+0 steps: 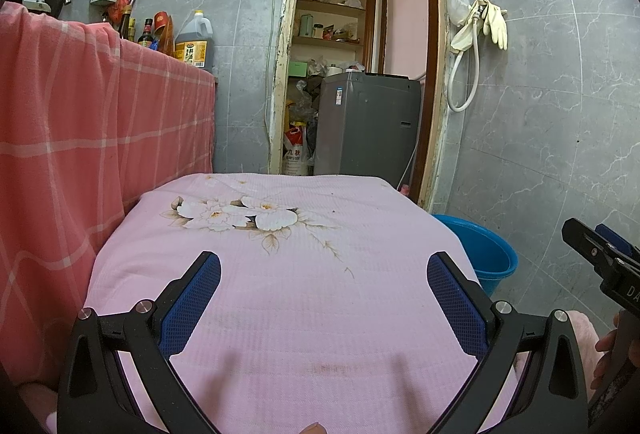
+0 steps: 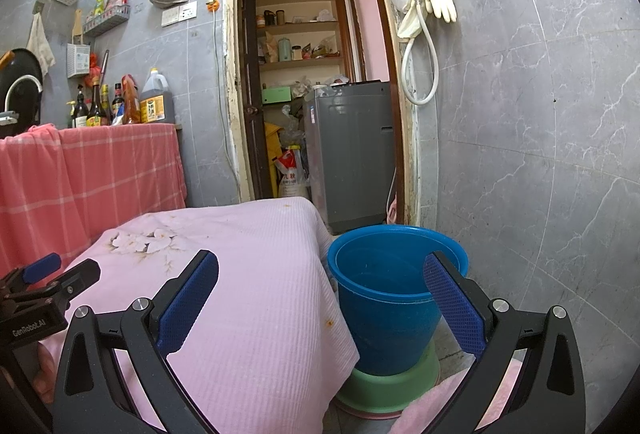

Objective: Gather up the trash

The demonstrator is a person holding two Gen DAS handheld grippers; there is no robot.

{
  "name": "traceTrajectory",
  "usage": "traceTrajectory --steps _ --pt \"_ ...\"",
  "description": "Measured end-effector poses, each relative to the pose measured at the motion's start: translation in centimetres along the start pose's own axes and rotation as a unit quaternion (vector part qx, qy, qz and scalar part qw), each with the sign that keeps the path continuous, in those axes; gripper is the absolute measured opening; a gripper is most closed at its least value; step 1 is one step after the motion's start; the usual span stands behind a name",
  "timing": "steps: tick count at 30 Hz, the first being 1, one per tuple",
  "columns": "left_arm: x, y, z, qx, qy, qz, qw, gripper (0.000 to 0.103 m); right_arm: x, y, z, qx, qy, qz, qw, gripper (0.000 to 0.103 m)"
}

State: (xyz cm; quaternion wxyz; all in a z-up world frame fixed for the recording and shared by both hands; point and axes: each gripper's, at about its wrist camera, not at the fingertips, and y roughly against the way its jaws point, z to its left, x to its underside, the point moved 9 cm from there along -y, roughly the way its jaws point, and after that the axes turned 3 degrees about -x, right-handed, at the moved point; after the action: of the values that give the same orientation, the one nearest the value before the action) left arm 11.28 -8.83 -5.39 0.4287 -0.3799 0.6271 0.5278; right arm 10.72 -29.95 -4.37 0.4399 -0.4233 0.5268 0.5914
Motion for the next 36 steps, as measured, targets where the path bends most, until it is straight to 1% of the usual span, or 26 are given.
traceTrajectory --steps 36 --pt "-0.02 0.08 -0.26 -0.001 0.001 0.000 1.0000 0.101 0.22 0.10 0.43 0.004 -0.006 0.004 1.000 0.103"
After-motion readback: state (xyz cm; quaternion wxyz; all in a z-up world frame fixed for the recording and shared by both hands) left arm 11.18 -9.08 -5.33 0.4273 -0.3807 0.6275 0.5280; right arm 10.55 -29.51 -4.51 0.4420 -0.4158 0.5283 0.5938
